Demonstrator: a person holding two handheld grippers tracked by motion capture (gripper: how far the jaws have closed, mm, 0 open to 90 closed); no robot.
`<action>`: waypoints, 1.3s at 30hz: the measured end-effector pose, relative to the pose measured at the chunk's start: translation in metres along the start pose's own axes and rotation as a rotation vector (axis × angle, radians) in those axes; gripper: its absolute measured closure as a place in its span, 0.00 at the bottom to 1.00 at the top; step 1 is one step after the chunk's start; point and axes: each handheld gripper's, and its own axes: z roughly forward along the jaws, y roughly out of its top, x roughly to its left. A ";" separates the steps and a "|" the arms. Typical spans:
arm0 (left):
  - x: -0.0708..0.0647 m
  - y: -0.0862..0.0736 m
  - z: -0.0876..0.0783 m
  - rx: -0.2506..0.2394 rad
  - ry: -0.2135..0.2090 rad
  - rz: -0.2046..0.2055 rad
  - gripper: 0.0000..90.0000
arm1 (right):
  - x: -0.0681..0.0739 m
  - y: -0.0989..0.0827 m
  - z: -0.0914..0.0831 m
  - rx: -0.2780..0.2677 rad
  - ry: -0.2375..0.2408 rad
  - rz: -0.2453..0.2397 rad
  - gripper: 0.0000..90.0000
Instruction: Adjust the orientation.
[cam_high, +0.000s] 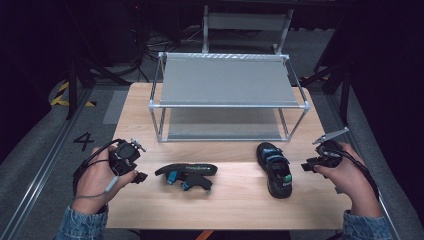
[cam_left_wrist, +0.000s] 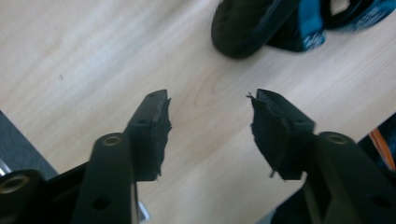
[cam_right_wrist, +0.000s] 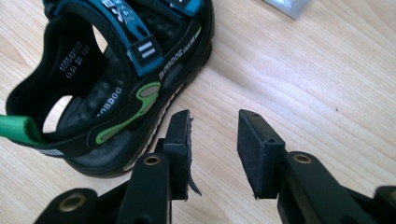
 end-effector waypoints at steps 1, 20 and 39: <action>-0.001 0.001 -0.001 -0.016 -0.006 0.005 0.56 | 0.000 0.000 0.000 -0.002 -0.002 -0.002 0.74; -0.017 0.030 -0.001 -0.168 -0.180 0.143 0.74 | 0.002 -0.015 -0.002 -0.025 -0.015 0.031 0.73; -0.035 0.062 0.037 -0.179 -0.222 0.177 1.00 | 0.003 -0.028 0.004 -0.008 -0.007 0.044 0.71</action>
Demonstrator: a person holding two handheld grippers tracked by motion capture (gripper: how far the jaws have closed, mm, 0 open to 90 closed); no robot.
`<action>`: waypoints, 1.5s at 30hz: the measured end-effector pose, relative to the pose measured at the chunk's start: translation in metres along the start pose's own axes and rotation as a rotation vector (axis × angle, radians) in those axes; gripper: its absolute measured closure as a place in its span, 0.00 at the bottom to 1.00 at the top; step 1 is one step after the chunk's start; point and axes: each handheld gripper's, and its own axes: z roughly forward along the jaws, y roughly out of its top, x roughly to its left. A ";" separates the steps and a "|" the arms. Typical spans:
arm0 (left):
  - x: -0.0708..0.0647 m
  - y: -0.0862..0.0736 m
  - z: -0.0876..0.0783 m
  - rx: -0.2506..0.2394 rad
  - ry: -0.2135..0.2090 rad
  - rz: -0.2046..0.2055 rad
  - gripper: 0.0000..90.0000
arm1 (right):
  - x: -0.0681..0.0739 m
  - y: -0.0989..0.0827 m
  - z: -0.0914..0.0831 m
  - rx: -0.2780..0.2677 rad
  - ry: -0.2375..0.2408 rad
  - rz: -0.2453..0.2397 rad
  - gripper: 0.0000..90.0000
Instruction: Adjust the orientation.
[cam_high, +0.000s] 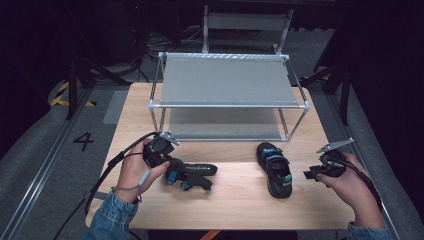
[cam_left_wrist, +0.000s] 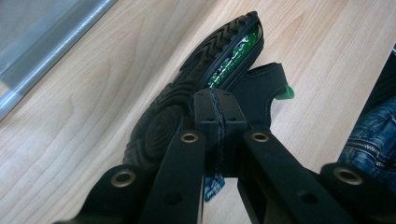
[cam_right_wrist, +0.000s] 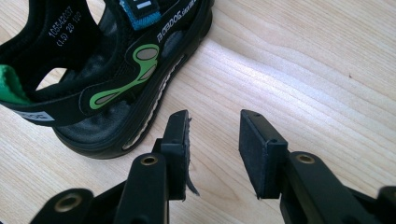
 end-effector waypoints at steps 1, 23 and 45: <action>-0.001 0.001 0.003 0.003 -0.004 0.006 1.00 | 0.000 0.000 0.000 -0.003 0.001 -0.005 0.71; 0.003 0.013 0.027 -0.019 0.043 0.019 1.00 | 0.004 -0.008 0.002 0.013 -0.001 0.008 0.71; 0.037 0.034 0.037 -0.092 0.162 -0.032 0.71 | -0.001 -0.043 -0.014 0.004 -0.039 0.075 0.70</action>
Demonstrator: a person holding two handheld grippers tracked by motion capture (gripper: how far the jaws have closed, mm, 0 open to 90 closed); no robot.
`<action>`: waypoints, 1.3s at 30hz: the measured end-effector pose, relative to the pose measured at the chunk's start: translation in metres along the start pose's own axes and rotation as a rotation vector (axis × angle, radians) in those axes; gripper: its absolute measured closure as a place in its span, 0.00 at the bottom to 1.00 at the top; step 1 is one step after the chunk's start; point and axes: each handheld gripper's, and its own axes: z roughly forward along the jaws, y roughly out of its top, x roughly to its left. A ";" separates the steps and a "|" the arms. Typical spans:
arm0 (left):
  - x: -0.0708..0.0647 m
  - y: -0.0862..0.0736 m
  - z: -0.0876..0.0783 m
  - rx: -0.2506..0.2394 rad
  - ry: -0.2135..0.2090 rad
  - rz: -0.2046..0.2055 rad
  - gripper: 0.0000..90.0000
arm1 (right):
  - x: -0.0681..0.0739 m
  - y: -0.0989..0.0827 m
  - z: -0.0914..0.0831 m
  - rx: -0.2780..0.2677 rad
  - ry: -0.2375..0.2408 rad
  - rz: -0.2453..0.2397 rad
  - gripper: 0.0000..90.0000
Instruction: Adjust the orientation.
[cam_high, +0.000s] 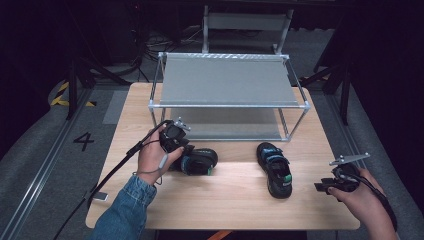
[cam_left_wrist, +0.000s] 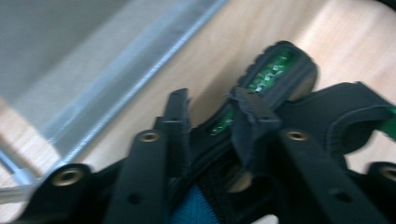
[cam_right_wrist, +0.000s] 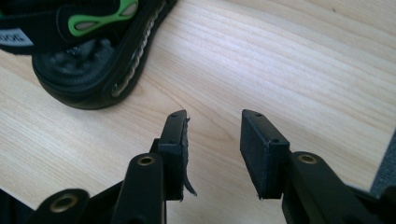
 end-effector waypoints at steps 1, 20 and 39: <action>0.001 0.001 0.001 0.001 0.023 -0.002 0.68 | 0.000 -0.003 -0.001 -0.005 -0.003 0.013 0.69; 0.009 0.001 -0.016 -0.009 0.191 -0.016 0.55 | -0.001 -0.008 -0.003 -0.009 -0.004 0.024 0.68; -0.010 0.009 -0.021 -0.153 -0.025 -0.026 0.48 | 0.004 0.004 0.005 -0.008 0.016 0.004 0.67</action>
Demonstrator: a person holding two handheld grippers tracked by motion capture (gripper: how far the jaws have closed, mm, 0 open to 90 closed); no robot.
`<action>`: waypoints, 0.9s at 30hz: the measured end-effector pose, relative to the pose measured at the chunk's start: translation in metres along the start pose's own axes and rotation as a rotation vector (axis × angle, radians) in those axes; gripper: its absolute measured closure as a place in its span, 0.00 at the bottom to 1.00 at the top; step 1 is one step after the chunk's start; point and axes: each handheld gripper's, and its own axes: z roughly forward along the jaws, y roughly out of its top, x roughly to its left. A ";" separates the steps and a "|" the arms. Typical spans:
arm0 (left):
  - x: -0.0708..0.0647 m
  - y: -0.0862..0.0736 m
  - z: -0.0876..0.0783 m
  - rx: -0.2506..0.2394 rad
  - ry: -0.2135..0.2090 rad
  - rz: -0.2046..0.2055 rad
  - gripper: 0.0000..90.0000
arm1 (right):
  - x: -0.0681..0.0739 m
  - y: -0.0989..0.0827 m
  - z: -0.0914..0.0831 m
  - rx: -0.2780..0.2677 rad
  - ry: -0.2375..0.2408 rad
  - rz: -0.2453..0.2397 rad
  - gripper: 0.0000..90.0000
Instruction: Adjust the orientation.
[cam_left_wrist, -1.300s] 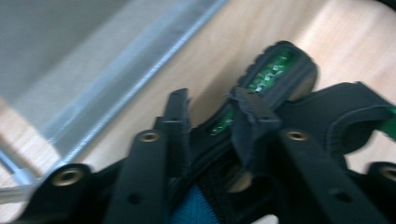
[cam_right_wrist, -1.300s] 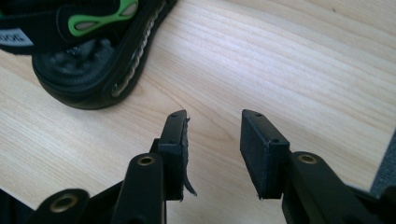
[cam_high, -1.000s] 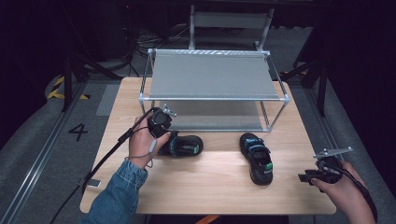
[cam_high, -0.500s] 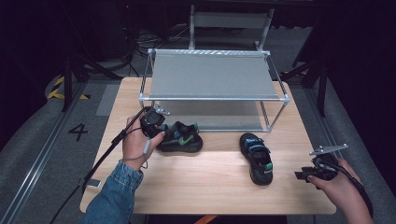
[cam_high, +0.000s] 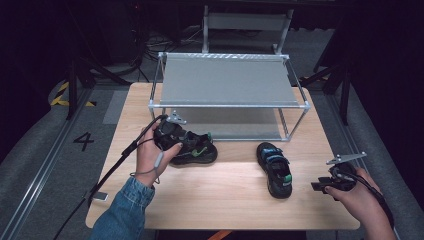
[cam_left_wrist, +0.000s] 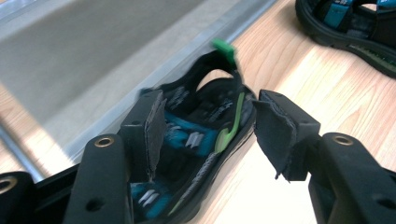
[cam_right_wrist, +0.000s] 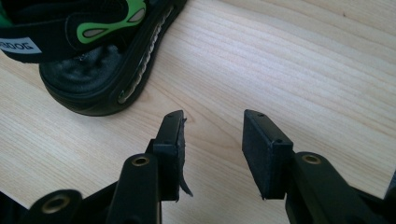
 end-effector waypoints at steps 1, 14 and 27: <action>-0.001 0.001 0.004 -0.016 -0.014 -0.003 0.48 | 0.000 -0.002 0.000 -0.002 0.000 0.004 0.67; -0.009 0.022 0.050 -0.011 -0.048 0.036 0.48 | -0.004 -0.024 -0.011 -0.006 -0.025 0.049 0.67; -0.008 0.023 0.055 -0.002 -0.087 0.017 0.87 | -0.003 -0.027 -0.015 -0.004 -0.029 0.057 0.69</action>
